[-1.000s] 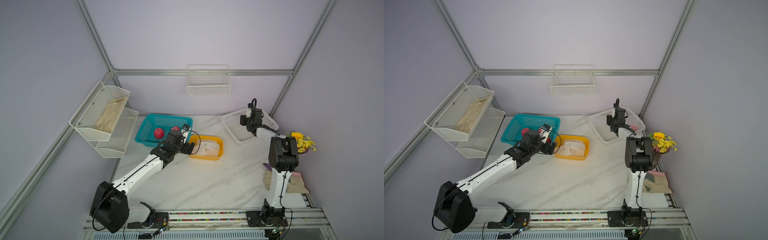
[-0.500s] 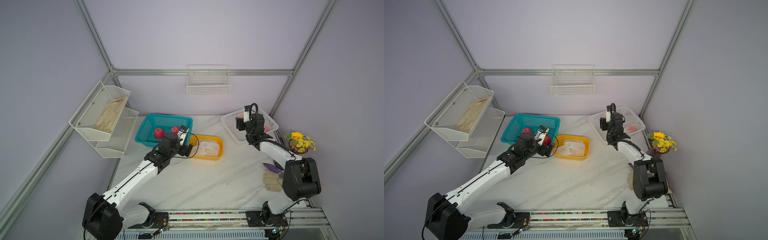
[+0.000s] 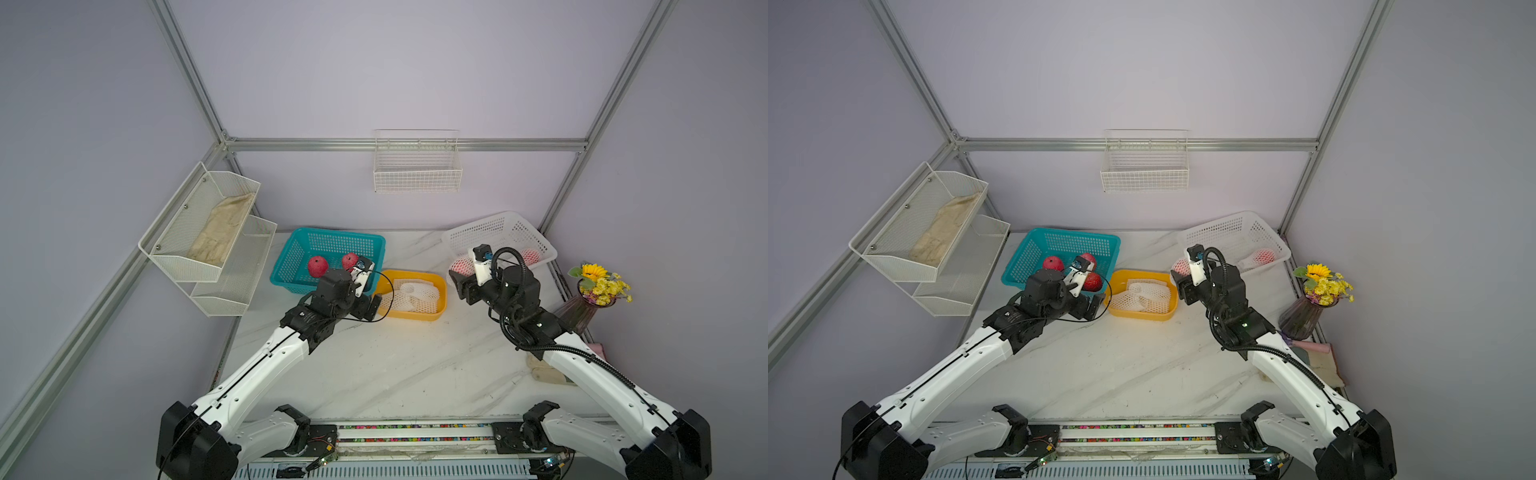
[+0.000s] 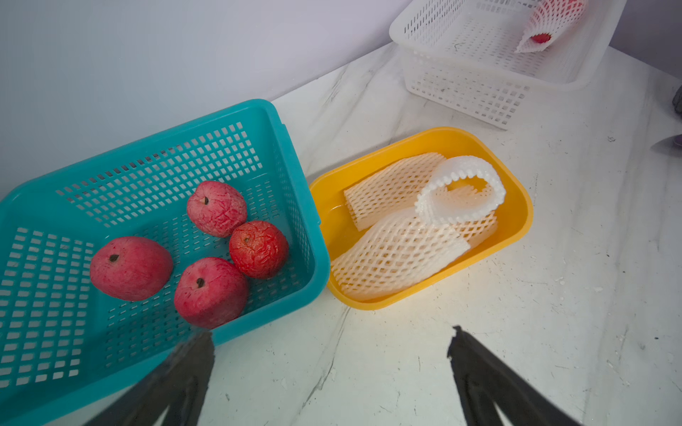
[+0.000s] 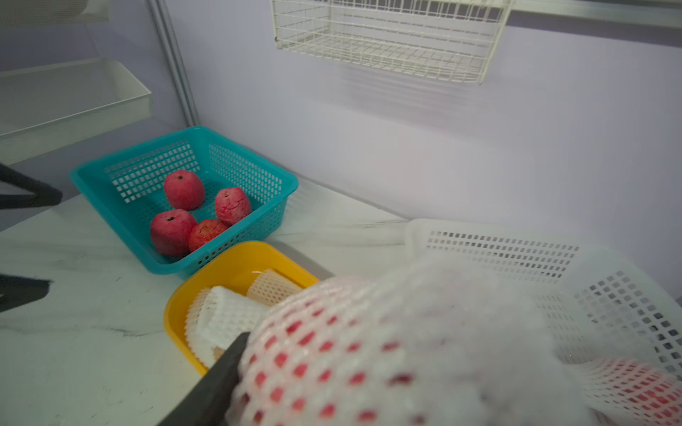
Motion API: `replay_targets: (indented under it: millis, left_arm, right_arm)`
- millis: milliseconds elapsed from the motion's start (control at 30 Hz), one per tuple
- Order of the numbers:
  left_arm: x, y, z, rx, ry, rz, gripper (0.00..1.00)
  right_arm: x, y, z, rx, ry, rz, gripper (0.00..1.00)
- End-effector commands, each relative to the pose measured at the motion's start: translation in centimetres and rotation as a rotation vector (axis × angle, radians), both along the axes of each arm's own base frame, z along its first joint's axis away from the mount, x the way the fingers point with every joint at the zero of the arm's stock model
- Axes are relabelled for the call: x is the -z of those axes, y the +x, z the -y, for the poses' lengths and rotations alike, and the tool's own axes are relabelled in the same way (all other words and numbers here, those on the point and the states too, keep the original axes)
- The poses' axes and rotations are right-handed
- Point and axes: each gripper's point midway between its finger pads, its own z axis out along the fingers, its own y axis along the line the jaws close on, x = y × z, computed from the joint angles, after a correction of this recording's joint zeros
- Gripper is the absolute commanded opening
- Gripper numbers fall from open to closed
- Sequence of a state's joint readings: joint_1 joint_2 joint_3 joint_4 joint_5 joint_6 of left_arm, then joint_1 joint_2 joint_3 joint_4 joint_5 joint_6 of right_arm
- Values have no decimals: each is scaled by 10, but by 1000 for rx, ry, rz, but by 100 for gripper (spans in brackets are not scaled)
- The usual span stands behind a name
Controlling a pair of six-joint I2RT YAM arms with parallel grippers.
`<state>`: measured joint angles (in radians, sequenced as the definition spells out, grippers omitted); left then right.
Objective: Remove foam nets from apples
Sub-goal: Place the apple at the center of the board.
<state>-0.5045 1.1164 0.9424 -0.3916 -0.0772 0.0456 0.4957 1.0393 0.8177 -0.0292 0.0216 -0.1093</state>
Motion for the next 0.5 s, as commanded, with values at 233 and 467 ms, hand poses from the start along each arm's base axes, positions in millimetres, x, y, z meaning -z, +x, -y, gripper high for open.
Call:
replay_targets:
  millis: [233, 467]
  left_arm:
    - [-15, -17, -16, -49, -32, 33, 100]
    - [2, -22, -20, -64, -26, -8, 100]
  right_arm:
    - [66, -76, -86, -384, -138, -79, 63]
    - [108, -99, -128, -593, -236, -41, 67]
